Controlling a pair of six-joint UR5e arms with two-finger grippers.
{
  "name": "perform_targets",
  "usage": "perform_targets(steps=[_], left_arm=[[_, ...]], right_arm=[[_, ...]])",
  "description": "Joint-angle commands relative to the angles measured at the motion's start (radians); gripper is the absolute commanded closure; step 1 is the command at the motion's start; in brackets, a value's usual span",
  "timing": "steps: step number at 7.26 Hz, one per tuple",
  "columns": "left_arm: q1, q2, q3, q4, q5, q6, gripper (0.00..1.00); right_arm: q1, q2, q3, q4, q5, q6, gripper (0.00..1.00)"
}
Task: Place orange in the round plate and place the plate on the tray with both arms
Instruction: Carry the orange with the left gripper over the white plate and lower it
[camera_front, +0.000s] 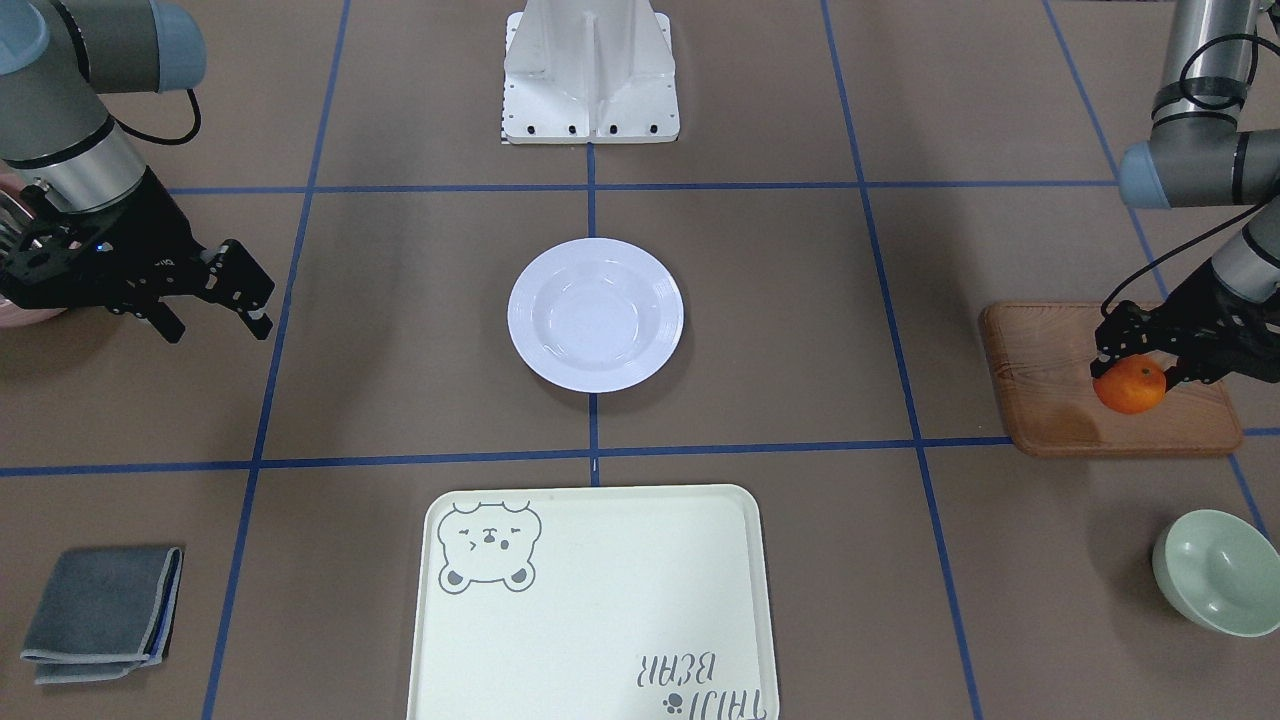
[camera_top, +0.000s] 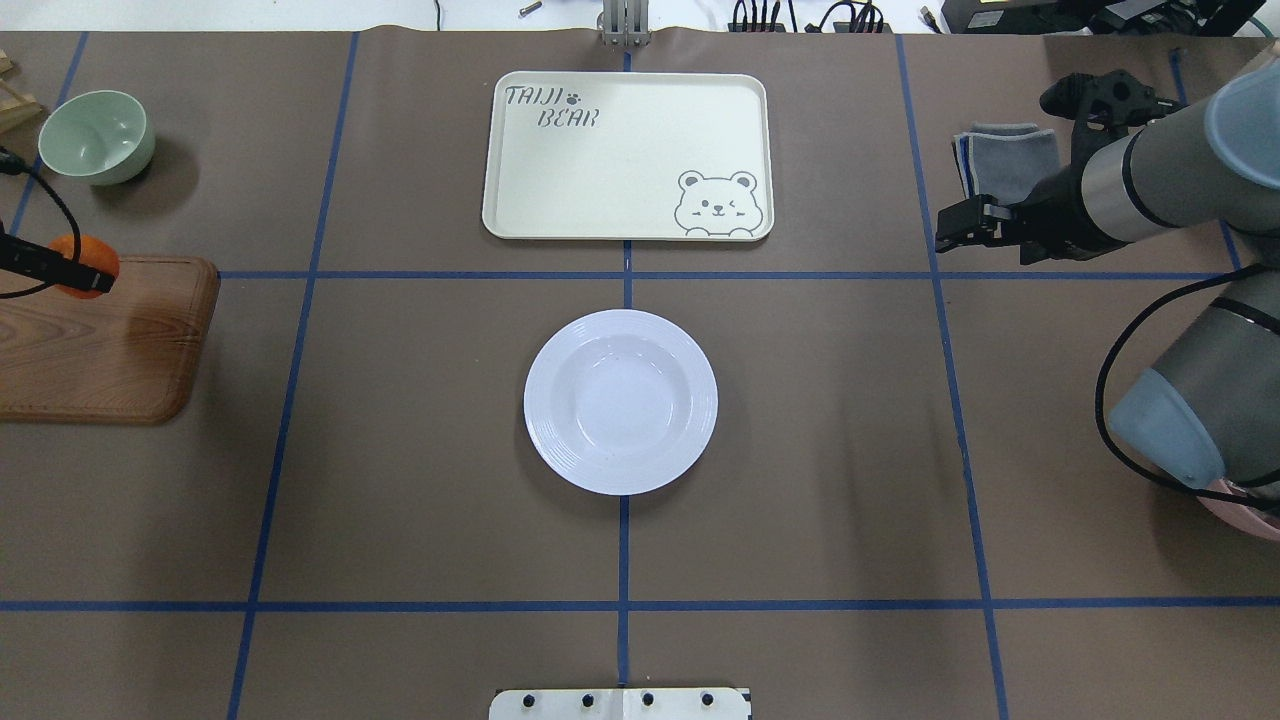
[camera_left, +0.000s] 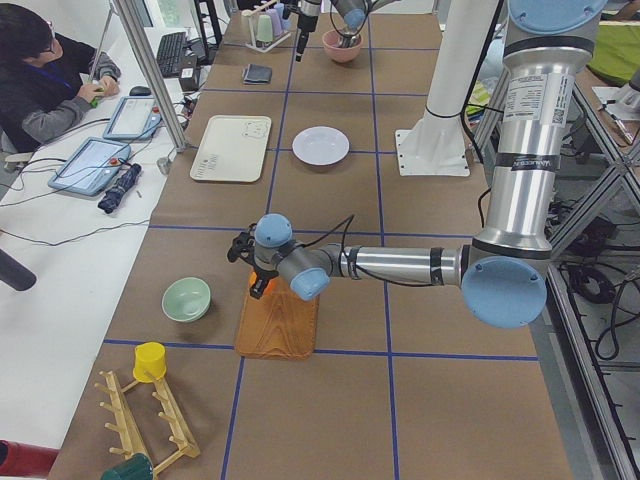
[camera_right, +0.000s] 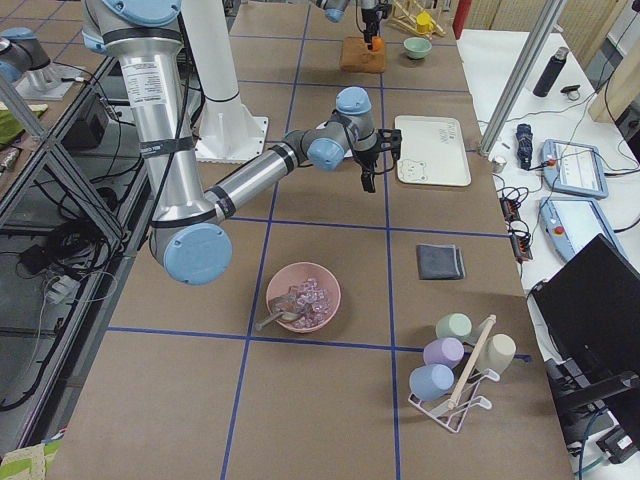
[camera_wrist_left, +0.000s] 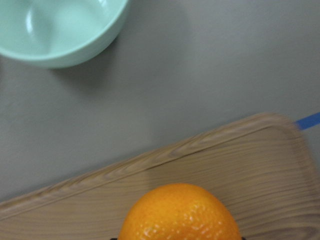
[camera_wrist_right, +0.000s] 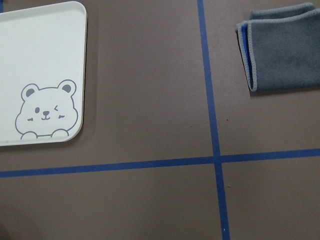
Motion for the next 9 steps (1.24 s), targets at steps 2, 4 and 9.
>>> perform_targets(steps=[2, 4, 9], left_arm=[[0.120, -0.158, -0.197, 0.217, 0.073, -0.314, 1.00], [0.321, -0.377, -0.267, 0.523, 0.261, -0.506, 1.00], [0.748, -0.749, -0.038, 0.724, 0.610, -0.901, 1.00]], right_arm=[[-0.019, 0.004, -0.008, 0.067, -0.001, 0.008, 0.00], [-0.023, 0.004, -0.010, 0.080, -0.001, 0.022, 0.00], [-0.055, 0.017, -0.002, 0.082, -0.011, 0.094, 0.00]])
